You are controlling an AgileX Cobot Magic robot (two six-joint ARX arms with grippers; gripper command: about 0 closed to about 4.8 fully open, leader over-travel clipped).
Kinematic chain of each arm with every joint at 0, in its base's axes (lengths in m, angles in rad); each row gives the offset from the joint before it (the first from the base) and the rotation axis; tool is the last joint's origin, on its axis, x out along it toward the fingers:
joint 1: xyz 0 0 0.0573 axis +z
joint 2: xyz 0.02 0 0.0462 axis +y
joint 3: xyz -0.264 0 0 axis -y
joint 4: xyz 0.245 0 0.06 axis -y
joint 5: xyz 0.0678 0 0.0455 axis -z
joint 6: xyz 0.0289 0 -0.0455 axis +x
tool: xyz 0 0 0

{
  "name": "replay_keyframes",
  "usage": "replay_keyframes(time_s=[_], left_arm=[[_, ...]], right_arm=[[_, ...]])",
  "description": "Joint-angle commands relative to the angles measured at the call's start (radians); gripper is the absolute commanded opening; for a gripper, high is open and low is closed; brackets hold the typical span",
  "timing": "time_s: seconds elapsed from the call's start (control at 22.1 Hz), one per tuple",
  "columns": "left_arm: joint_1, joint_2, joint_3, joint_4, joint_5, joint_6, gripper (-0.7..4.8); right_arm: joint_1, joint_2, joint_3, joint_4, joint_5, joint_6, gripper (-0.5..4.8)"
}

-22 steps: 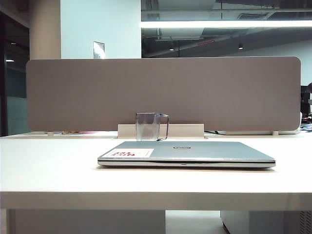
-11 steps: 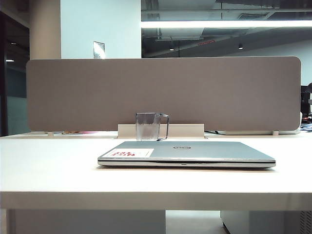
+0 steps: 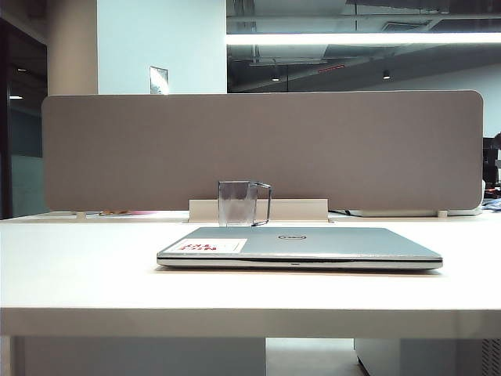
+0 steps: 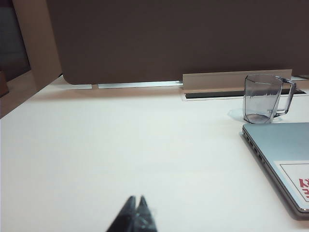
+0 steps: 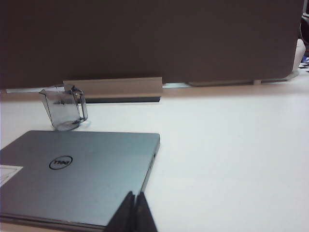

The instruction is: Pick up the water cup and place it on the right side of the laptop.

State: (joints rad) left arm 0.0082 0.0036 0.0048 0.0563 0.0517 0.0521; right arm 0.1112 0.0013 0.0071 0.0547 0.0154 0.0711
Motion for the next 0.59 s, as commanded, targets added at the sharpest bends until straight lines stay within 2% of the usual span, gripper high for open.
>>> replay_keyframes(time_s=[0.05, 0.59], left_arm=[[-0.001, 0.000, 0.003, 0.011, -0.006, 0.000, -0.05], [-0.001, 0.000, 0.003, 0.011, -0.006, -0.001, -0.06]], right_arm=[[0.000, 0.000, 0.019, 0.018, -0.003, 0.005, -0.06], [0.001, 0.023, 0.143, 0.017, 0.009, 0.006, -0.06]])
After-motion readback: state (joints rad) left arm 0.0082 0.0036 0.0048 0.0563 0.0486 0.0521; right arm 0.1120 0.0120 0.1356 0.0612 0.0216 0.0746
